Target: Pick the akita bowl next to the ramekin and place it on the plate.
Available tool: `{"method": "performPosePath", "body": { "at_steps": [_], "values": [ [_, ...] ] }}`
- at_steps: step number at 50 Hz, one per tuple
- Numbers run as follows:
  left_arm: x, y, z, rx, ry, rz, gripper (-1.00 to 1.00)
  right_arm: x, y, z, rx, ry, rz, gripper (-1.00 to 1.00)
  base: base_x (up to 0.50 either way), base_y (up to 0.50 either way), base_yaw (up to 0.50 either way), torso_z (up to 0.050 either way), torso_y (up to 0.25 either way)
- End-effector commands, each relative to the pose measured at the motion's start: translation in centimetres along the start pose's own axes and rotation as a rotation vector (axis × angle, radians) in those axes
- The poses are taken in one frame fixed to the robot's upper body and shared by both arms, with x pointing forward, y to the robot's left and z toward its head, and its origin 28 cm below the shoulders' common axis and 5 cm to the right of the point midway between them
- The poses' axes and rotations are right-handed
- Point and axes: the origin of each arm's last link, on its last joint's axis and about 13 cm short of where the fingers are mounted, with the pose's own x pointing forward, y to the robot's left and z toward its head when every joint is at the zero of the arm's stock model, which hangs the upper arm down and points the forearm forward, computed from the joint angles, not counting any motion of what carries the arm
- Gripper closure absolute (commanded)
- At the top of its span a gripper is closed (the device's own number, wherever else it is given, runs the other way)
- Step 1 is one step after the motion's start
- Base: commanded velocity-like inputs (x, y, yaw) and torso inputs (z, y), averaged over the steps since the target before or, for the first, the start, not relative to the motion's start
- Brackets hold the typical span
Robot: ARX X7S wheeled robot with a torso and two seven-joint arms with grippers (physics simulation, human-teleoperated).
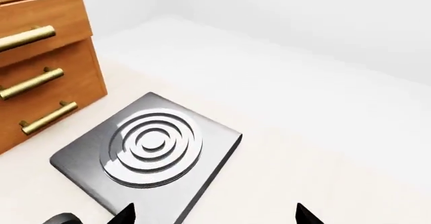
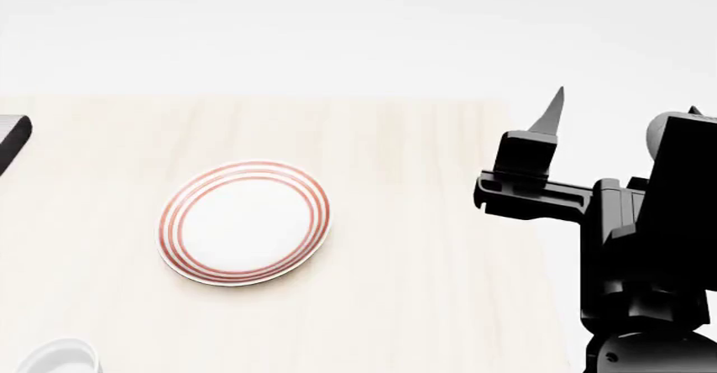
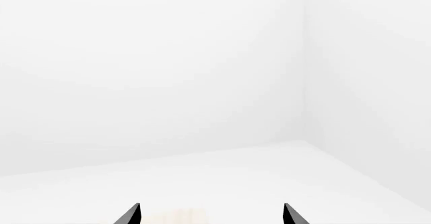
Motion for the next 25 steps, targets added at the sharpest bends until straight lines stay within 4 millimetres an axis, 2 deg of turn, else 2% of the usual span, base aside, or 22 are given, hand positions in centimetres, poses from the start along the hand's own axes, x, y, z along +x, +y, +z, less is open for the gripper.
{"method": "performPosePath", "body": {
  "at_steps": [1,25],
  "values": [
    [0.4,0.2,-0.4,0.009,0.087,-0.019,-1.00,0.2,-0.1,0.0,0.021,-0.003,-0.007,-1.00,0.00,0.00,0.00,0.000,0.000],
    [0.3,0.7,-2.8,-0.108,0.174,-0.016,-1.00,0.1,-0.1,0.1,0.022,-0.004,-0.010,-1.00,0.00,0.00,0.00,0.000,0.000]
  ]
}}
